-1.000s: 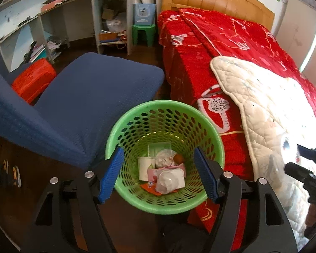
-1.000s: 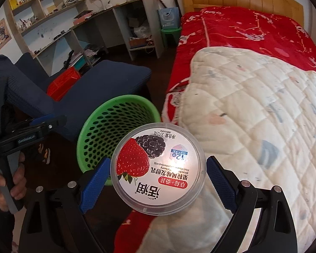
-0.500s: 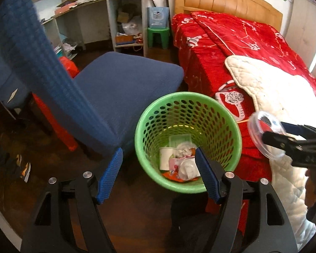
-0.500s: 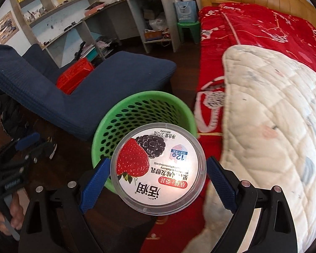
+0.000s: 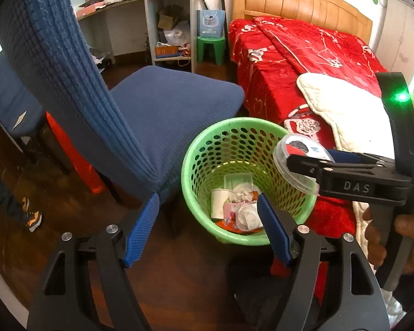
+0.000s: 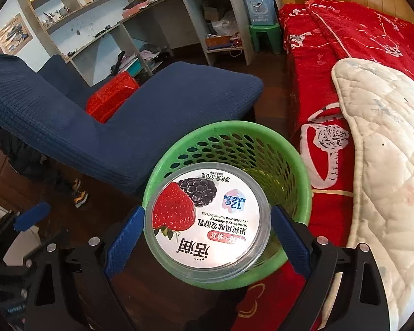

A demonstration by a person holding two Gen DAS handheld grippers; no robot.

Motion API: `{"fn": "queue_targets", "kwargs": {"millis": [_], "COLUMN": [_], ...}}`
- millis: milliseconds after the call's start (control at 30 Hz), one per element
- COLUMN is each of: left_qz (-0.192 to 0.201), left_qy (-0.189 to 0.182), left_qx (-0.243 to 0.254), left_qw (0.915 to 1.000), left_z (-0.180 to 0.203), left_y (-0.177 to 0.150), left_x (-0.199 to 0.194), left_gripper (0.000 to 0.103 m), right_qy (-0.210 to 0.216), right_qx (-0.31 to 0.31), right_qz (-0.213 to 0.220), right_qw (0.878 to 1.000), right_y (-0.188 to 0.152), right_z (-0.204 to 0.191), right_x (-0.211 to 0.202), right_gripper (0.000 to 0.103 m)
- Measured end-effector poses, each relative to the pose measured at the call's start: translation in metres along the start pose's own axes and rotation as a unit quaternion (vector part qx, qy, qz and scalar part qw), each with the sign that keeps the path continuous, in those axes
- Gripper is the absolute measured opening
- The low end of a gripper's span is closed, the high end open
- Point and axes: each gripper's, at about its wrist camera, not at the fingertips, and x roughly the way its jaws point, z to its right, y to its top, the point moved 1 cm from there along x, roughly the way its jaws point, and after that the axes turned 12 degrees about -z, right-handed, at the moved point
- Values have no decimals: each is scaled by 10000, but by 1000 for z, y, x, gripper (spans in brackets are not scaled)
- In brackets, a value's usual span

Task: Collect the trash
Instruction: 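Release the yogurt cup into the basket with the right tool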

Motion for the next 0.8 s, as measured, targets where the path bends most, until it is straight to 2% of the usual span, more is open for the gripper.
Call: {"fn": "queue_targets", "kwargs": {"millis": [167,400,500,800], "left_qz": [2,44,61,163], "left_qy": [-41,-53,-80,-179], "left_qx": [34,94,132,329], "left_qw": [10000,9999,9999,9992], "left_z": [5,13,19,48], "left_y": [-3,-8,-10,-20], "left_x": [-2,-9,-13,-27], "left_gripper": [74,76,77,87], "right_qy": [142,53,-78,-579], "right_qx": [22,107,130,449], "right_qz": [44,177,233,427], "right_qw": [9999,9998,9996,9964], "right_y": [-3,-14,-24,-70], "right_z": [1,6,12,37], "right_x": [-6,-29,-44,-96], "right_gripper": [90,90,90,90]}}
